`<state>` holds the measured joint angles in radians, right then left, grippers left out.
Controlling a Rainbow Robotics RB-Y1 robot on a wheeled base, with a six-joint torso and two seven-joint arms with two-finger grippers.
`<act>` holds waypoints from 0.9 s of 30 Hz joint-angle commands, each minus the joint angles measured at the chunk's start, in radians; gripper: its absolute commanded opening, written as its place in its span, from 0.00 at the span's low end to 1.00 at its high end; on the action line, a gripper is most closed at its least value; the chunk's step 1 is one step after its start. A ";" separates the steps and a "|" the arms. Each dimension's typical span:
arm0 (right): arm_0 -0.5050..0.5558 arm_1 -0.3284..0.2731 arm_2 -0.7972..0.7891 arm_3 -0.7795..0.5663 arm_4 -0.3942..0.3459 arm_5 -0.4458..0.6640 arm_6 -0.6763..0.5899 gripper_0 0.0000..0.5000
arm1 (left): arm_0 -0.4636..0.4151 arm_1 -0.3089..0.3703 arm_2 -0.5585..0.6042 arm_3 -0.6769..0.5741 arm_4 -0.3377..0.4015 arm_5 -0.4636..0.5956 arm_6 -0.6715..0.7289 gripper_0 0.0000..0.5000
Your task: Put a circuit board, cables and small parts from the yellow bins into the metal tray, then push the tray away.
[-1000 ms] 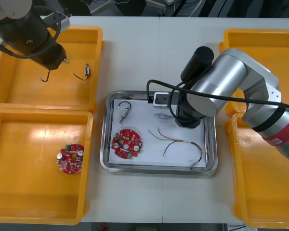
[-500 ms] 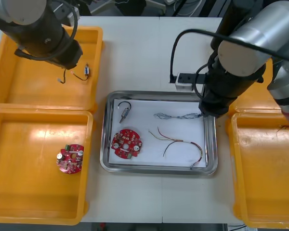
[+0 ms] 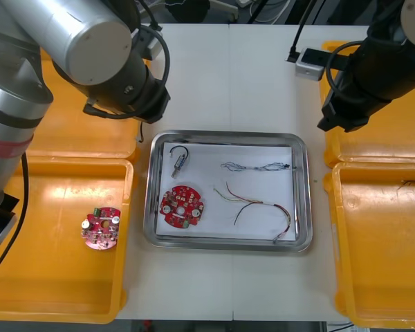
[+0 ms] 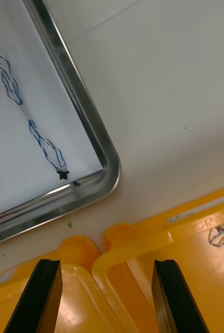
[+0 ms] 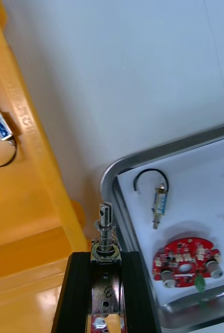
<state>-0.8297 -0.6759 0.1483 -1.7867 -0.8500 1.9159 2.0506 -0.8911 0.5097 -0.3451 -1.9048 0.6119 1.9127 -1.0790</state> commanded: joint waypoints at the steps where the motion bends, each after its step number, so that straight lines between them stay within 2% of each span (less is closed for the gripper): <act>1: -0.042 -0.099 -0.038 -0.036 -0.012 0.004 -0.121 1.00 | 0.004 -0.051 -0.052 -0.040 -0.001 0.007 0.226 0.00; 6: -0.037 -0.155 -0.053 -0.036 0.009 0.004 -0.239 1.00 | 0.004 -0.069 -0.130 -0.039 -0.001 0.007 0.333 0.00; 12: 0.017 -0.191 -0.113 -0.036 0.060 0.004 -0.326 1.00 | 0.004 -0.079 -0.219 -0.031 0.008 -0.011 0.439 0.00; 18: 0.107 -0.208 -0.234 -0.036 0.101 0.004 -0.339 1.00 | 0.003 -0.086 -0.298 -0.011 0.006 -0.087 0.507 0.00; 27: 0.262 -0.215 -0.434 -0.037 0.094 0.004 -0.359 1.00 | -0.023 -0.106 -0.382 0.119 -0.001 -0.216 0.530 0.00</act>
<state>-0.6205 -0.8426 -0.2036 -1.7914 -0.7598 1.9166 1.7277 -0.8913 0.4358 -0.6882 -1.8139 0.6138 1.7379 -0.6243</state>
